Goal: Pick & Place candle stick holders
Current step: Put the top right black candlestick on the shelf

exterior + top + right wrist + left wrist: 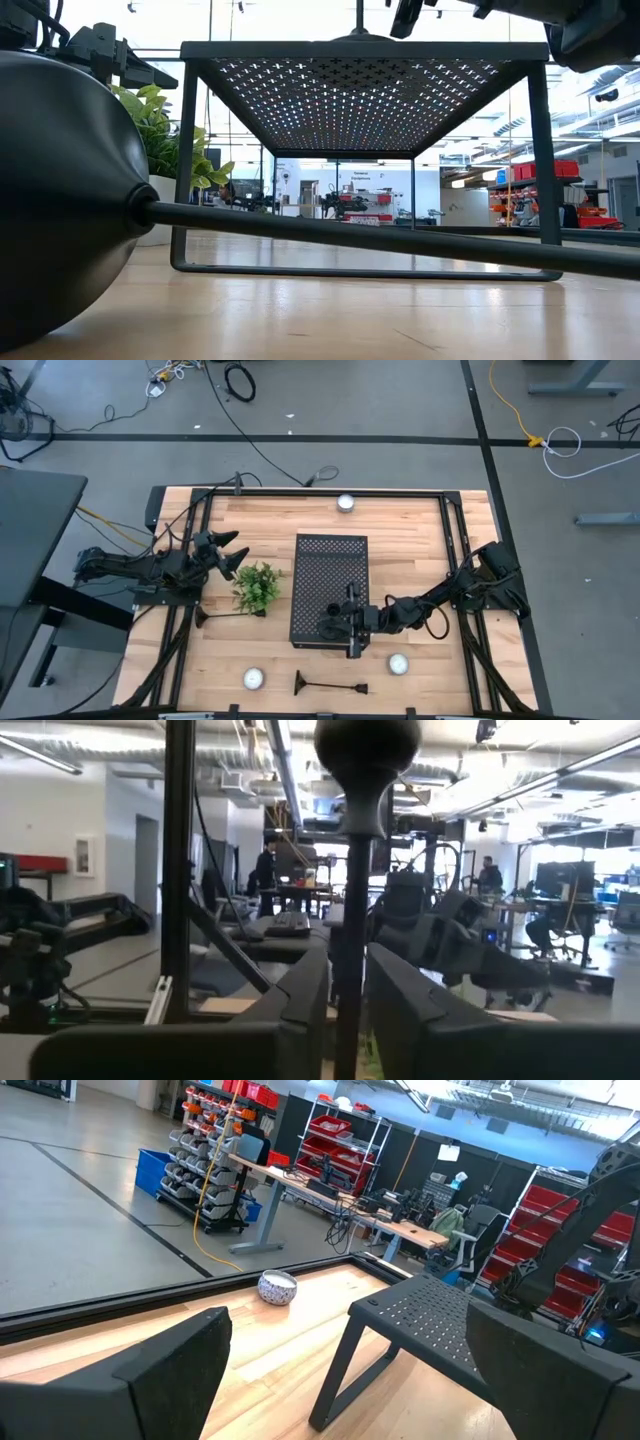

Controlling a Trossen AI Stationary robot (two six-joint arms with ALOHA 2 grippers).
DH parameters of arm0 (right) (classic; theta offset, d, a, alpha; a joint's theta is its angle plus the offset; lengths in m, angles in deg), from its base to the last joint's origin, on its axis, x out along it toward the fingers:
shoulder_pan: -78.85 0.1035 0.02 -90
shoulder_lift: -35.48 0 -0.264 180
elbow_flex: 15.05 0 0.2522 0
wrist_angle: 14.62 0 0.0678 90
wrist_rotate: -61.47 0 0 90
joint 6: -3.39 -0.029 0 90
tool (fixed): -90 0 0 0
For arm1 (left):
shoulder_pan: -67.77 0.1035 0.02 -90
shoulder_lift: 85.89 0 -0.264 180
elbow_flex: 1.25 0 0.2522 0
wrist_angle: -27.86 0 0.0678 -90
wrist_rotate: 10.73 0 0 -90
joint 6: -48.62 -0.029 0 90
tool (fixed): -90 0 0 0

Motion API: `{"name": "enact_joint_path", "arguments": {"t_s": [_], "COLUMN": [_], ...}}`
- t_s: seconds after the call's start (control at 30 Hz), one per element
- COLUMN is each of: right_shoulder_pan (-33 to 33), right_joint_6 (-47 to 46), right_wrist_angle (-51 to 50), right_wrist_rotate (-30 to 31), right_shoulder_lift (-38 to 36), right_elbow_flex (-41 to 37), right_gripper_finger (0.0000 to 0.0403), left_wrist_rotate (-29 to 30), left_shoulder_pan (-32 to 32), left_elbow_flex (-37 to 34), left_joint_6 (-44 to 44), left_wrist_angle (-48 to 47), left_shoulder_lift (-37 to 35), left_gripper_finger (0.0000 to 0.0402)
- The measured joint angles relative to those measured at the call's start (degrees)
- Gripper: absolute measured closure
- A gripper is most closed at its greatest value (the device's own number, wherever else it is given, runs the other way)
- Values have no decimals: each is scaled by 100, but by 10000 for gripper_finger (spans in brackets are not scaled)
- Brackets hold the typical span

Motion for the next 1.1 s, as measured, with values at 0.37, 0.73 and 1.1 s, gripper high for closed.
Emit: {"name": "enact_joint_path", "arguments": {"t_s": [0.37, 0.73, 1.1], "right_shoulder_pan": [54, 394, 981], "right_joint_6": [122, 264, 459], "right_wrist_angle": [-225, -1497, -2961], "right_wrist_rotate": [0, 172, 2299], "right_shoulder_lift": [-299, -1080, -1976], "right_elbow_flex": [5, 9, 9], "right_gripper_finger": [226, 162, 168], "left_wrist_rotate": [0, -484, -1482], "left_shoulder_pan": [0, 0, -2], "left_elbow_flex": [0, 23, 1552], "left_joint_6": [0, -75, -641], "left_wrist_angle": [4, 371, -1671], "left_shoulder_lift": [0, 0, 2], "left_gripper_finger": [3, 3, 3]}}
